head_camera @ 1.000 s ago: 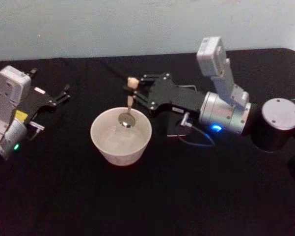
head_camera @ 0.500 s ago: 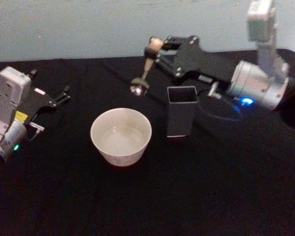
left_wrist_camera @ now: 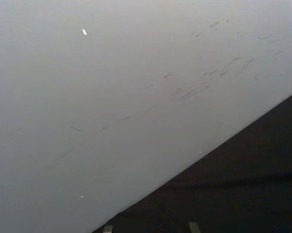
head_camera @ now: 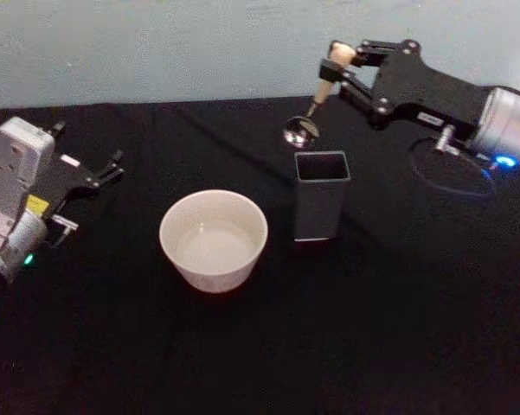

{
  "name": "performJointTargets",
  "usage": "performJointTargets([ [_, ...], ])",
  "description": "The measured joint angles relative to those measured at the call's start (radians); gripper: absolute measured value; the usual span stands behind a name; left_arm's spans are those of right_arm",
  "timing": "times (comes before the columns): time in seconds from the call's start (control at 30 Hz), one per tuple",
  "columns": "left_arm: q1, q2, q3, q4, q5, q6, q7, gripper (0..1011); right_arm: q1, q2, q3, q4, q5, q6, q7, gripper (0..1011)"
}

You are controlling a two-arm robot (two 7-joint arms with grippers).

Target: Pick up the stirring spoon with one hand, stir inside the cup, then place it back in its original position.

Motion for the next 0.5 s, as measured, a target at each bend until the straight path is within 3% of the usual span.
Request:
performJointTargets([
  [0.17, 0.0, 0.0, 0.0, 0.0, 0.0, 0.0, 0.0, 1001, -0.012, 0.042, 0.015, 0.01, 0.018, -0.005, 0.026, 212],
  [0.5, 0.0, 0.0, 0.0, 0.0, 0.0, 0.0, 0.0, 1001, -0.022, 0.072, 0.008, 0.026, 0.023, -0.014, 0.054, 212],
])
